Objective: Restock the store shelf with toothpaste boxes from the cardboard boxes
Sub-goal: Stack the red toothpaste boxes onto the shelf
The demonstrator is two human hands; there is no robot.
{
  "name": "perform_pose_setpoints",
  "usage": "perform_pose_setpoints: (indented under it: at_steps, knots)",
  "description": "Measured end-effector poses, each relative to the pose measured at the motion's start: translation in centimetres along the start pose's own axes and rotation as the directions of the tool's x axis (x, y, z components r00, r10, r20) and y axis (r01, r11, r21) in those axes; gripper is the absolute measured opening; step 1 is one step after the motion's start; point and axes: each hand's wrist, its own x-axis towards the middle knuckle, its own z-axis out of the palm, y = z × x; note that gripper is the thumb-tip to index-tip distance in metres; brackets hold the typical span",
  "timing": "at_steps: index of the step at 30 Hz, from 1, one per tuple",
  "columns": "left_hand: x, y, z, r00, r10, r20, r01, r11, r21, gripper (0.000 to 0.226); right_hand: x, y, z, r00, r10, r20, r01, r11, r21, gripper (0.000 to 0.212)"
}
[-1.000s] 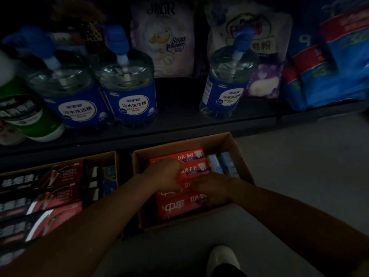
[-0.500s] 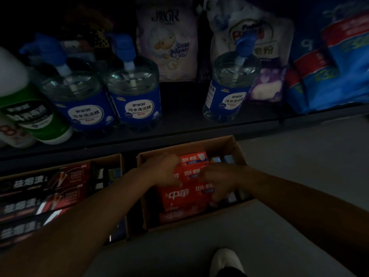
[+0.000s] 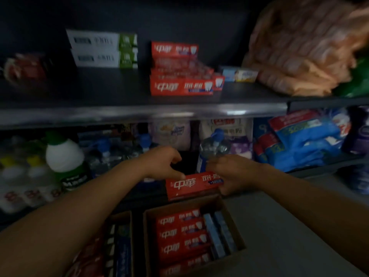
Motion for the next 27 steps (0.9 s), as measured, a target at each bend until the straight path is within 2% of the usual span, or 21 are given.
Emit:
perform_pose_setpoints:
  at_steps: [4,7,10,13,15,18,20,23,27]
  knots:
    - [-1.4,2.0,-6.0,0.998,-0.007,-0.060,0.007,1.000,-0.006,0.050,-1.5,1.5,-6.8,0.994,0.040,-0.105,-0.053,0.991,-0.127,0.052]
    - [-2.0,3.5,-10.1,0.992,-0.004,-0.127,-0.004,0.998,-0.063,0.059,-2.6,2.8,-11.0,0.964,-0.002,-0.267,-0.073,0.960,-0.269,0.053]
    - [-2.2,4.9,-13.1,0.983,0.007,-0.182,-0.029,0.993,-0.118,0.061,-3.2,3.7,-13.7,0.936,-0.009,-0.351,-0.124,0.928,-0.352,0.058]
    - [-1.6,5.4,-15.1,0.983,0.008,-0.184,-0.037,0.987,-0.156,0.051,-3.0,4.4,-15.8,0.908,-0.035,-0.417,-0.155,0.897,-0.414,0.061]
    - [-1.1,5.4,-16.2,0.986,0.017,-0.168,-0.045,0.985,-0.169,0.041,-2.8,4.8,-16.9,0.874,-0.069,-0.480,-0.171,0.882,-0.439,0.053]
    - [-0.5,5.5,-17.4,0.986,-0.018,-0.169,-0.018,0.978,-0.206,0.036,-2.1,5.5,-18.0,0.834,-0.092,-0.544,-0.181,0.885,-0.429,0.042]
    - [0.0,5.5,-18.0,0.981,-0.051,-0.188,0.008,0.976,-0.219,0.033,-1.3,6.1,-18.3,0.830,-0.081,-0.551,-0.187,0.891,-0.413,0.044]
    - [1.2,5.3,-18.8,0.954,-0.108,-0.279,0.055,0.980,-0.189,0.042,-0.4,7.4,-18.7,0.830,-0.040,-0.556,-0.219,0.893,-0.392,0.047]
    - [3.1,4.7,-19.7,0.914,-0.121,-0.387,0.072,0.988,-0.139,0.046,0.8,9.4,-20.0,0.848,0.106,-0.520,-0.239,0.951,-0.196,0.060]
